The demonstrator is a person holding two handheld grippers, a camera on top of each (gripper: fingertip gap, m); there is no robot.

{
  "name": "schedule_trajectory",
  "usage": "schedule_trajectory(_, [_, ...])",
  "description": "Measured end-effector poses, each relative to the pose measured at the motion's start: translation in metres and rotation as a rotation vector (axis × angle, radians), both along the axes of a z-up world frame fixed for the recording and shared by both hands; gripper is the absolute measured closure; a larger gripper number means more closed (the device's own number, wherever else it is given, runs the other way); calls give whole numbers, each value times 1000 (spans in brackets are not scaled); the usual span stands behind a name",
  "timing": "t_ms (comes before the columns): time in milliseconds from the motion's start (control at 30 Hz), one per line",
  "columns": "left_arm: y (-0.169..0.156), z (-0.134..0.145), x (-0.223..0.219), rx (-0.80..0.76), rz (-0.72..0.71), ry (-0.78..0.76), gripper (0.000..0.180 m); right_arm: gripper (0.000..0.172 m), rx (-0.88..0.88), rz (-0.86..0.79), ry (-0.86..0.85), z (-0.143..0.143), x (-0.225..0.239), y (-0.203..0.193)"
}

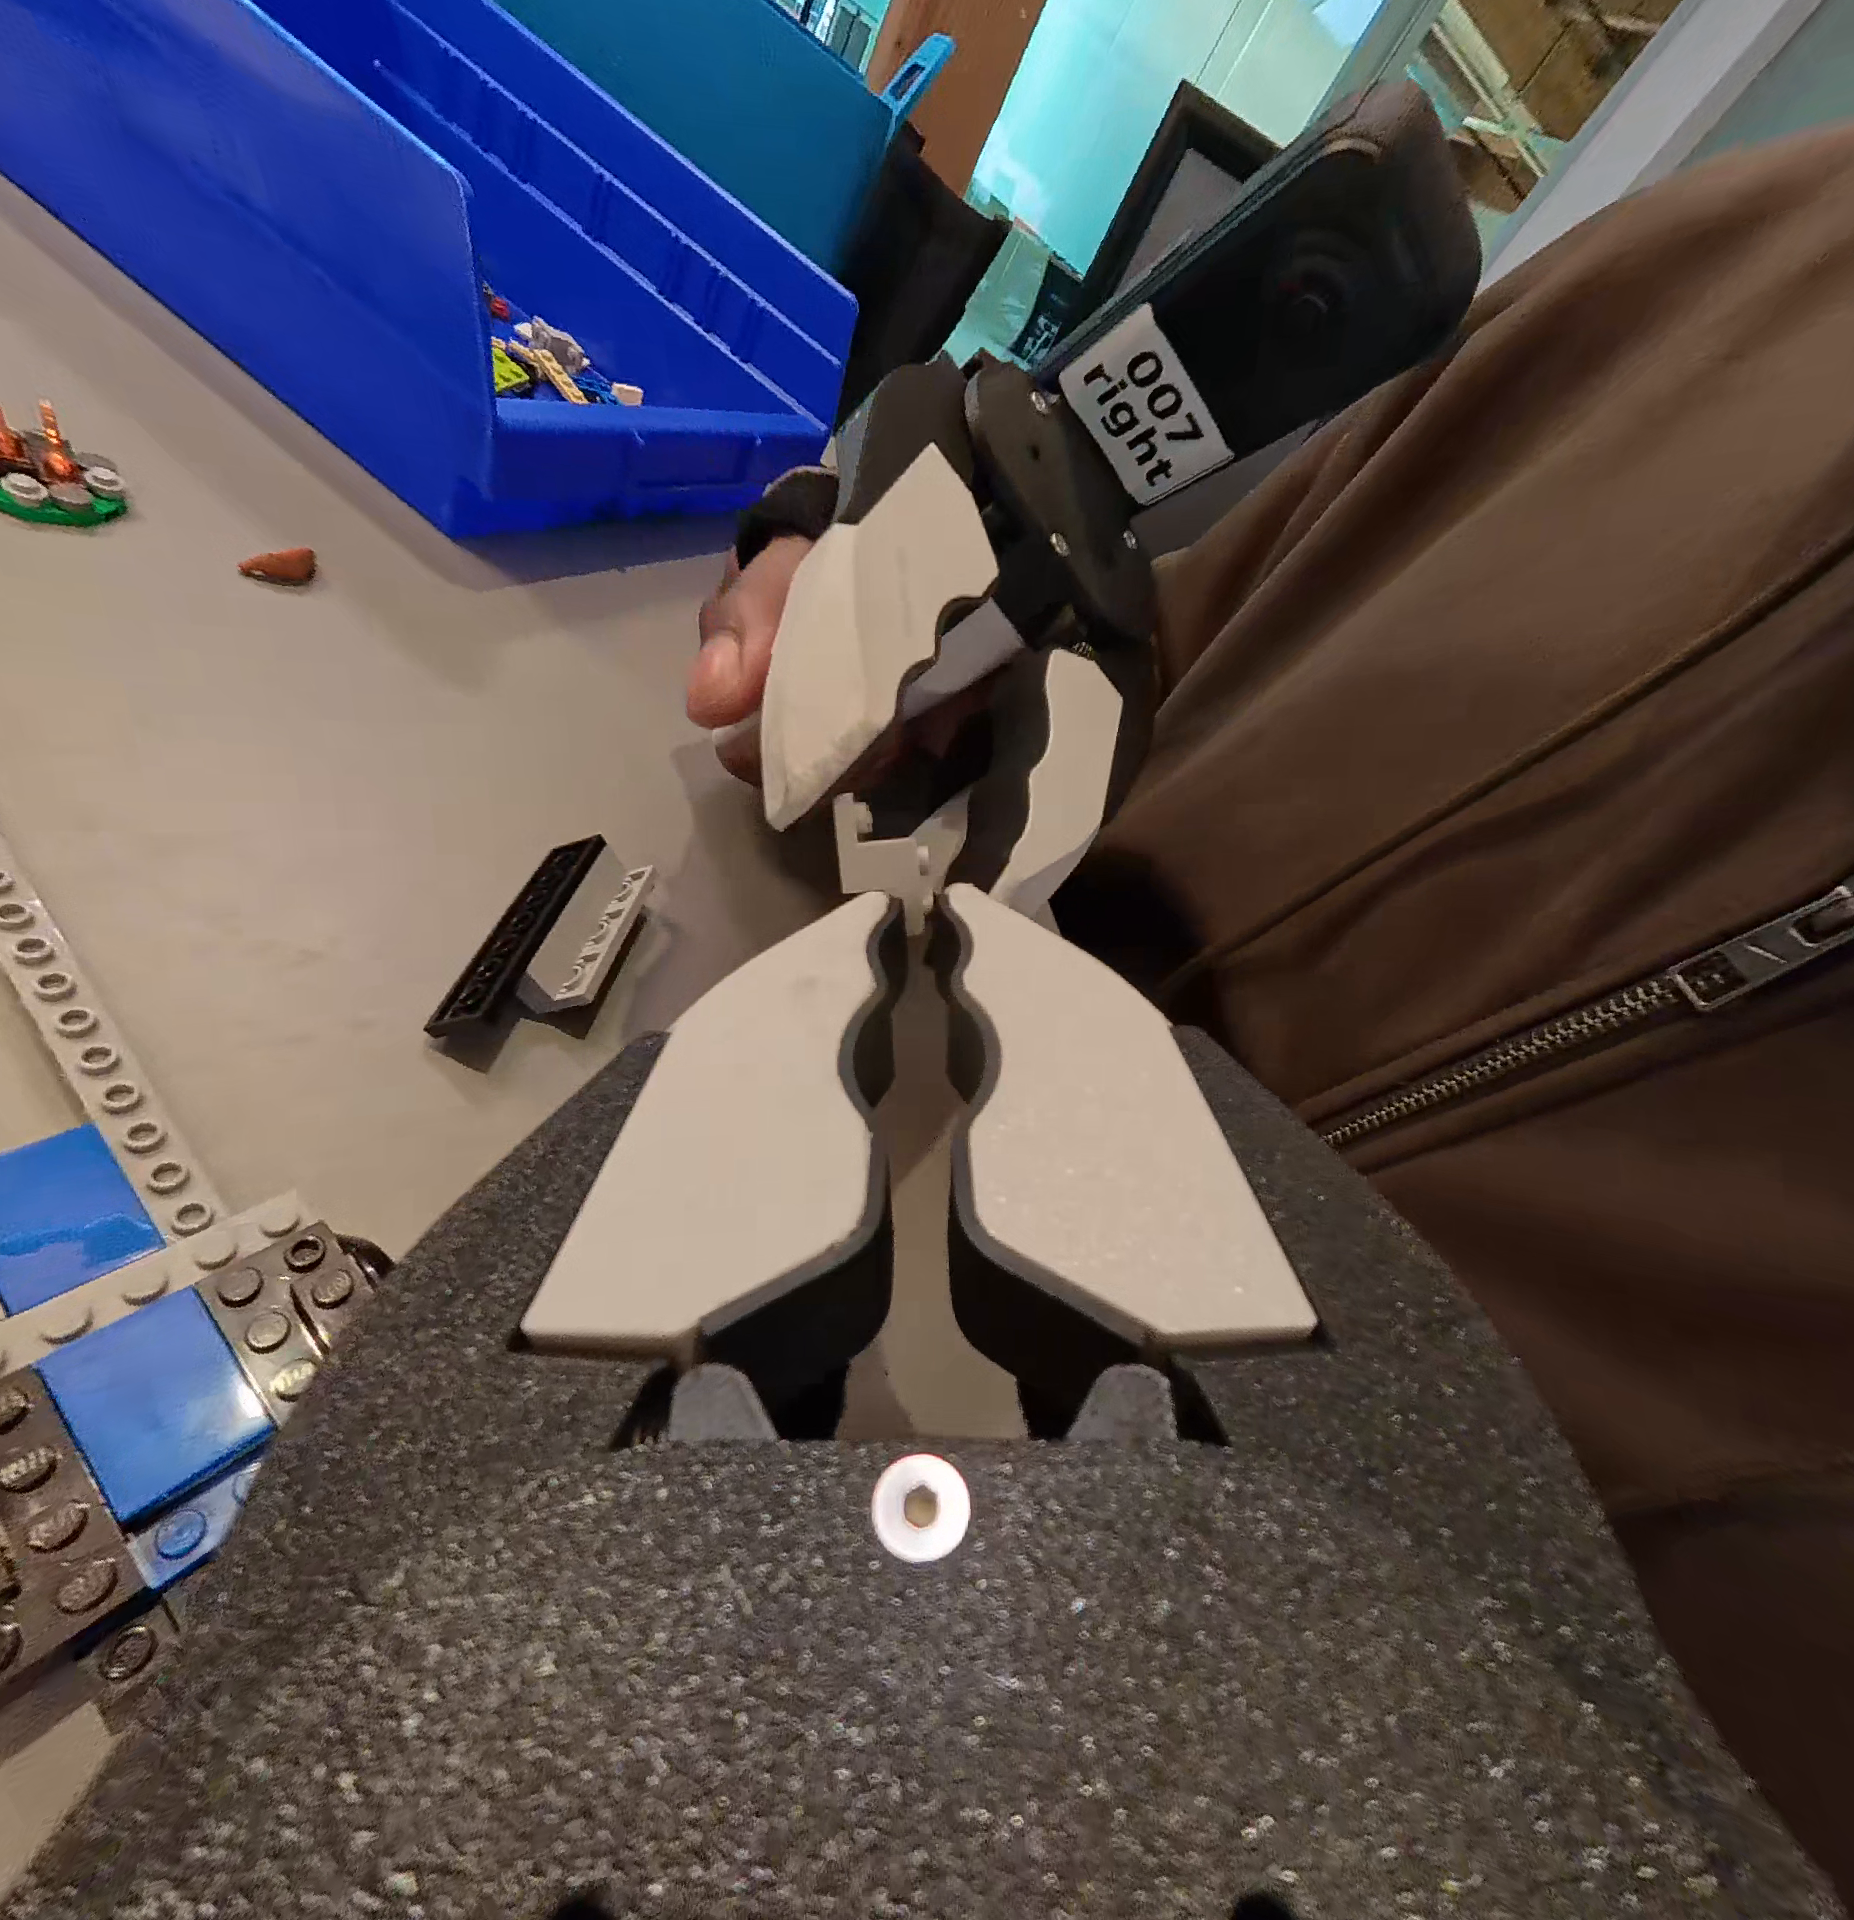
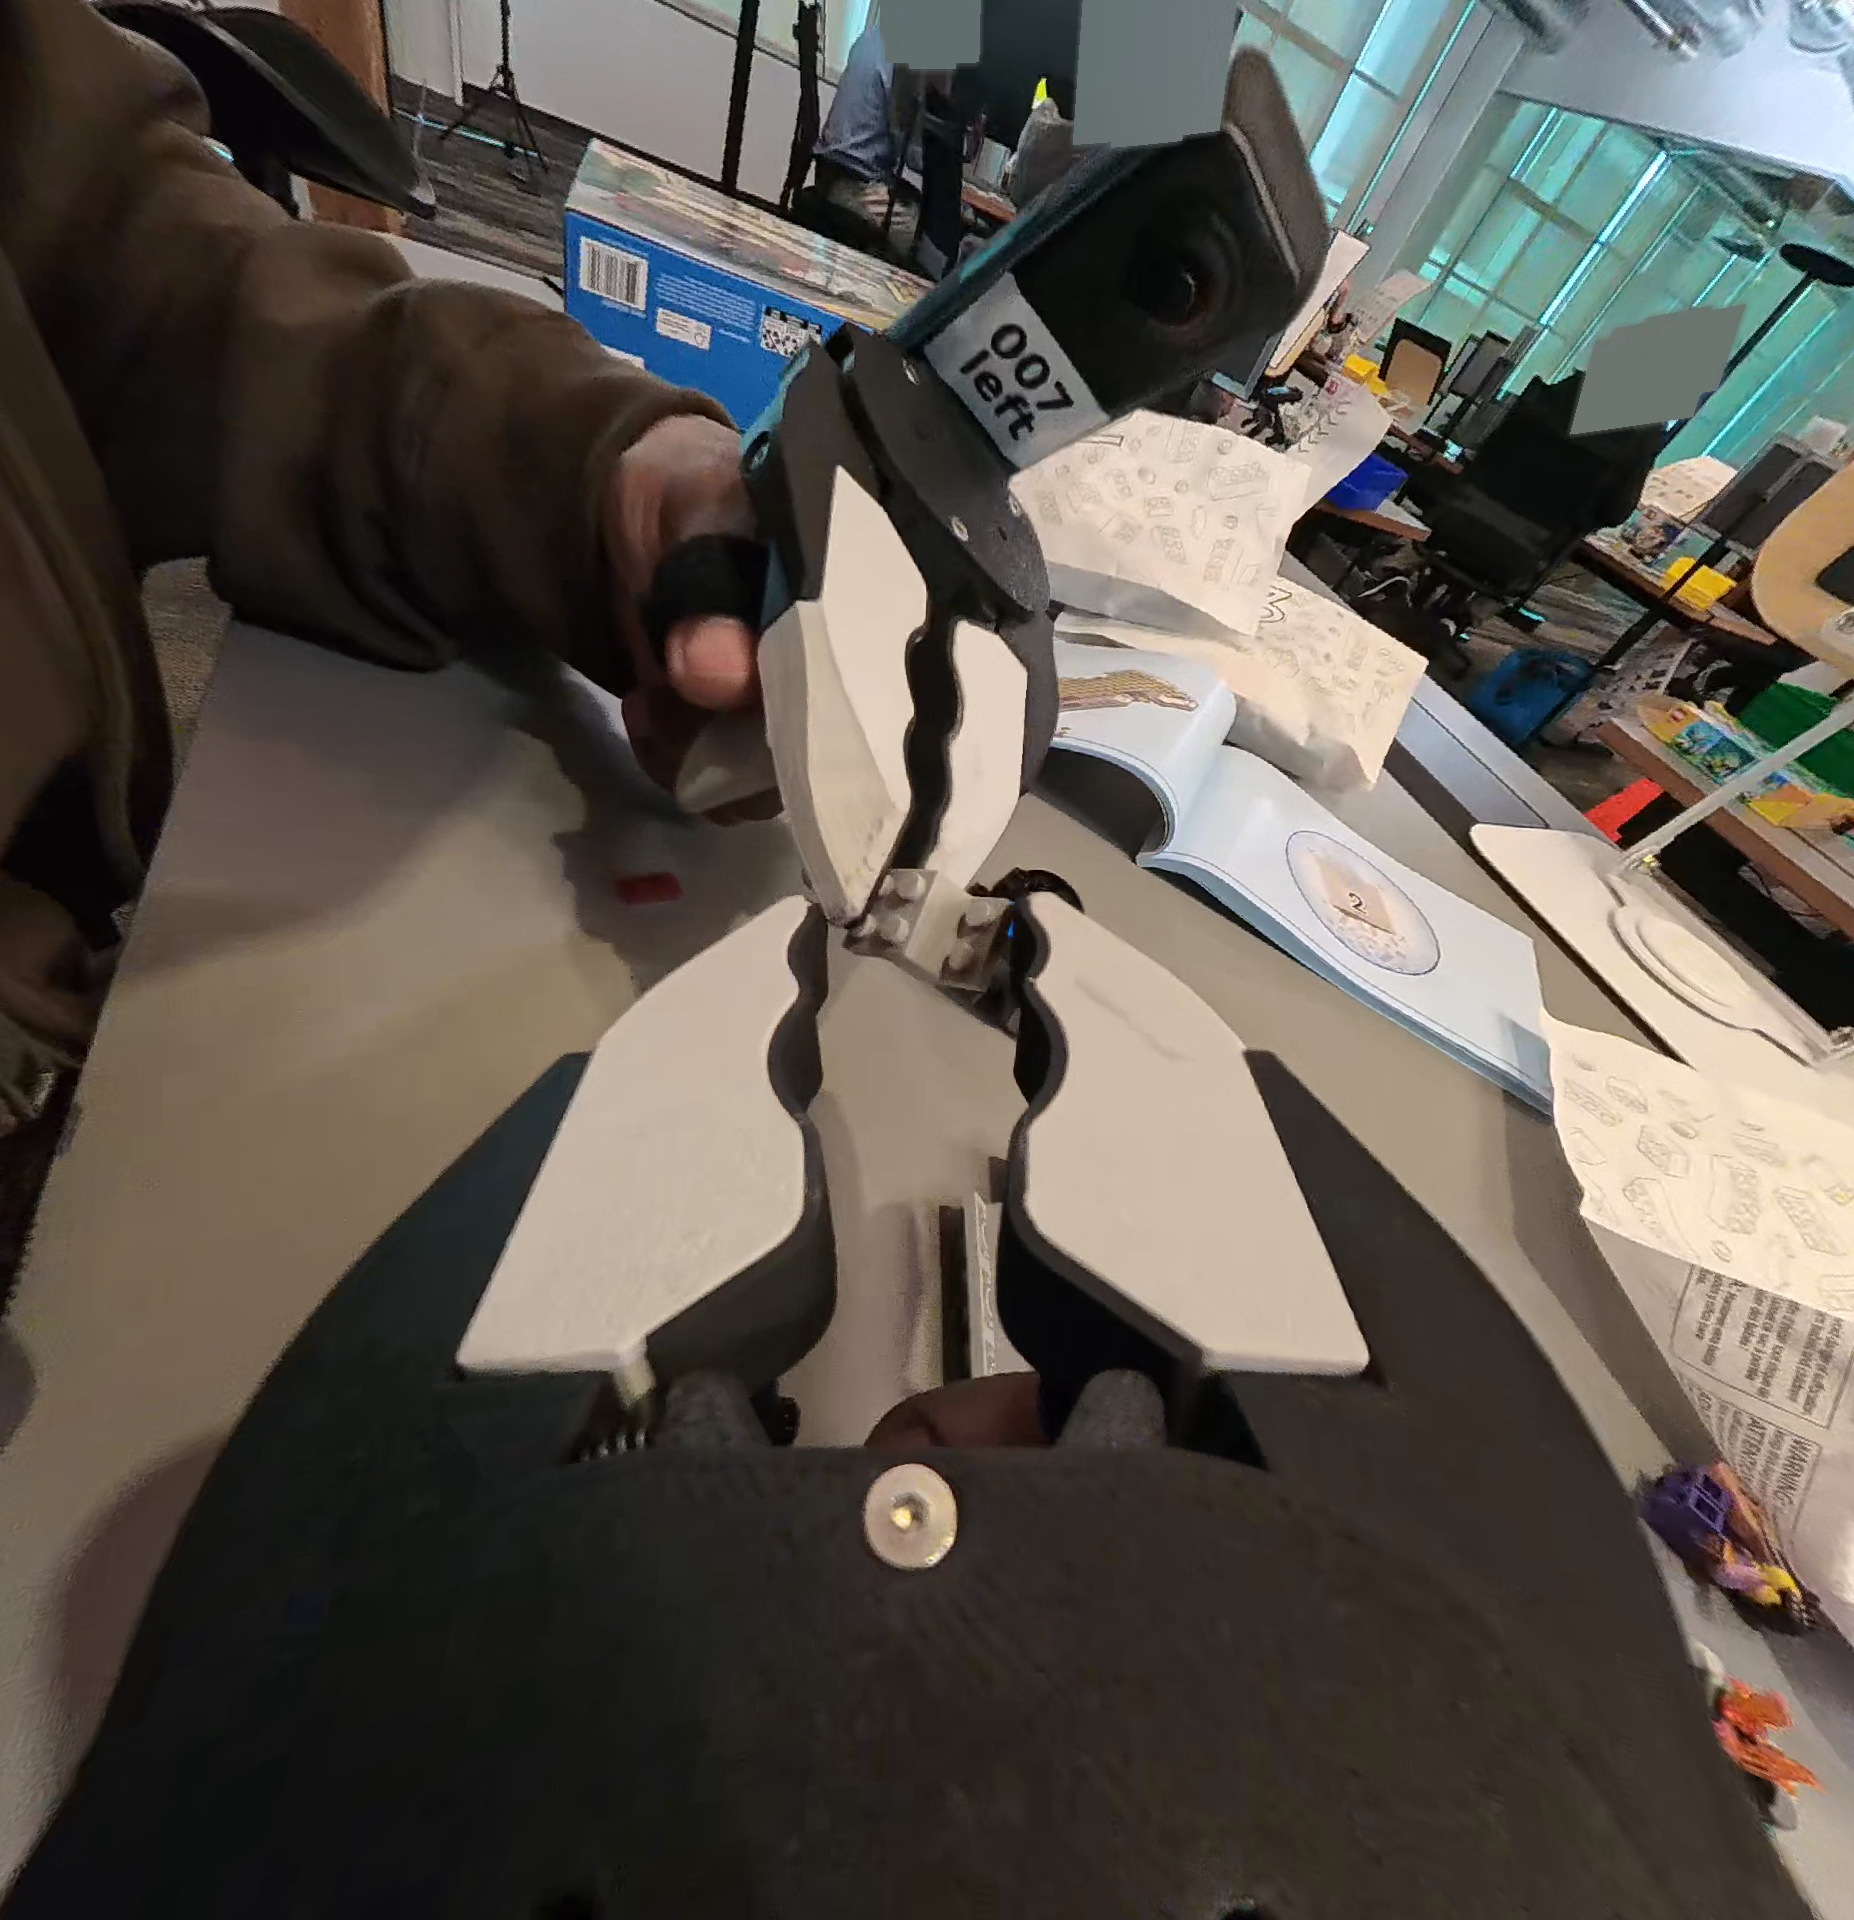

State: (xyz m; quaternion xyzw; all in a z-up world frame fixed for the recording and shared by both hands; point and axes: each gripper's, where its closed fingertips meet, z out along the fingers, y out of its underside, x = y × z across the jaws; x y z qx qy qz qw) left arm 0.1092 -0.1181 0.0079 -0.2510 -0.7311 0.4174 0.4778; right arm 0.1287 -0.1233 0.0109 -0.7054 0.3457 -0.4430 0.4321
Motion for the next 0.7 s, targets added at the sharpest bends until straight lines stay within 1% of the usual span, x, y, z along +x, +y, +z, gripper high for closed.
schedule_trajectory(100, [1, 3, -1, 22, -7, 41, 175, 141, 16, -12, 6, 0, -3, -2])
schedule_trajectory(167, [-1, 7, 4, 13, 16, 46, 161, 141, 21, -60, -6, 4, -8, -13])
schedule_trajectory(233, [-2, 10, 13, -18, 43, 15, 155, 142, 10, -146, -11, 9, -18, -35])
schedule_trajectory(300, [-1, 11, 24, -56, 66, -48, 151, 141, -48, -298, -2, 15, -37, -75])
schedule_trajectory(400, [3, 11, 39, -97, 88, -141, 149, 141, -124, -614, 11, 29, -87, -155])
schedule_trajectory(467, [8, 8, 46, -99, 84, -183, 148, 141, -119, -801, 48, 32, -122, -199])
schedule_trajectory(500, [10, 6, 49, -97, 83, -206, 146, 141, -95, -848, 66, 32, -134, -211])
schedule_trajectory(600, [15, -6, 59, -86, 78, -298, 143, 137, -82, -891, 89, 30, -144, -218])
schedule_trajectory(700, [25, -25, 65, -100, 25, -445, 143, 136, -89, -814, 112, 22, -125, -197])
